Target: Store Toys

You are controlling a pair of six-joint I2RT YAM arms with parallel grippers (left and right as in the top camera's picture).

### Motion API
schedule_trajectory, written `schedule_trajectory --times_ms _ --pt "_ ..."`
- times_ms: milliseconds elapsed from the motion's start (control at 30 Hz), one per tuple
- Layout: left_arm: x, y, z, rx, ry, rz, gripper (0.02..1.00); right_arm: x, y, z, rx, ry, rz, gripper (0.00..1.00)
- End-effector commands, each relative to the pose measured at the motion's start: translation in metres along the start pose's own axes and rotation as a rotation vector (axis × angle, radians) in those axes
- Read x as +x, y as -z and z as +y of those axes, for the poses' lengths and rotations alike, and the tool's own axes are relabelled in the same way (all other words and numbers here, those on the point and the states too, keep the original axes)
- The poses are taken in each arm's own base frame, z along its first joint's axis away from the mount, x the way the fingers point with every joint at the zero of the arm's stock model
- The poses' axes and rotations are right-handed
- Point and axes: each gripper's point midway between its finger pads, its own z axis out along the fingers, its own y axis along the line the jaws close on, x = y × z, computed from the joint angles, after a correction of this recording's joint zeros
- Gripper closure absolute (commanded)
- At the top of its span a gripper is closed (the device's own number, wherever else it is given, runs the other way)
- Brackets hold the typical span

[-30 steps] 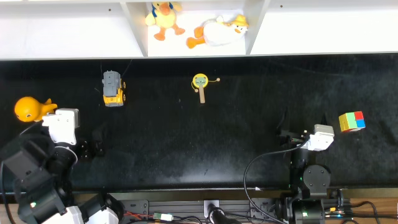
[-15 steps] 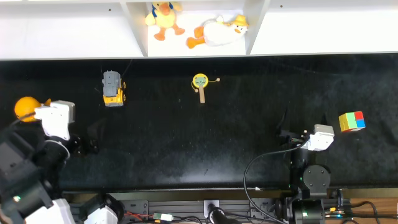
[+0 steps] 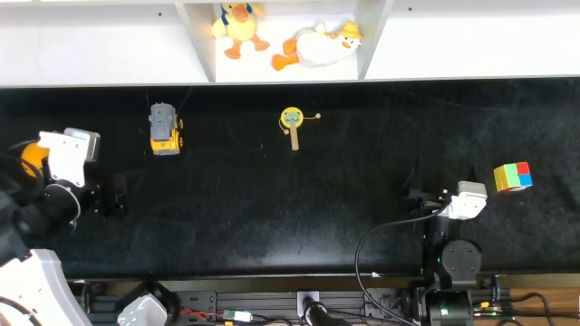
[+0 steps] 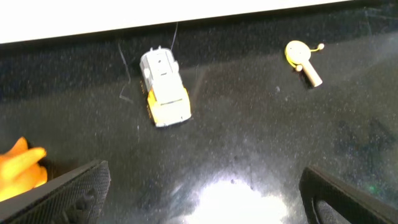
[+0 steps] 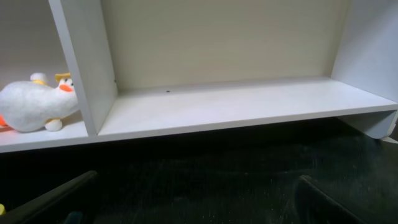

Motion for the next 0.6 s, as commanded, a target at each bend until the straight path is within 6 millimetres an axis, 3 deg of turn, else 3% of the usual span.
schedule_trajectory --times_ms 33,300,600 --pt "0.000 0.010 -0.001 -0.003 -0.065 -0.006 0.020 0.003 0.000 0.000 -0.003 0.003 0.000 0.005" --pt "0.022 0.013 -0.003 -0.012 -0.025 0.086 0.020 0.003 0.000 0.000 -0.003 0.003 0.000 0.007" --pt "0.027 0.027 0.026 -0.091 0.032 0.048 0.023 0.003 0.000 0.000 -0.003 0.003 0.000 0.007"
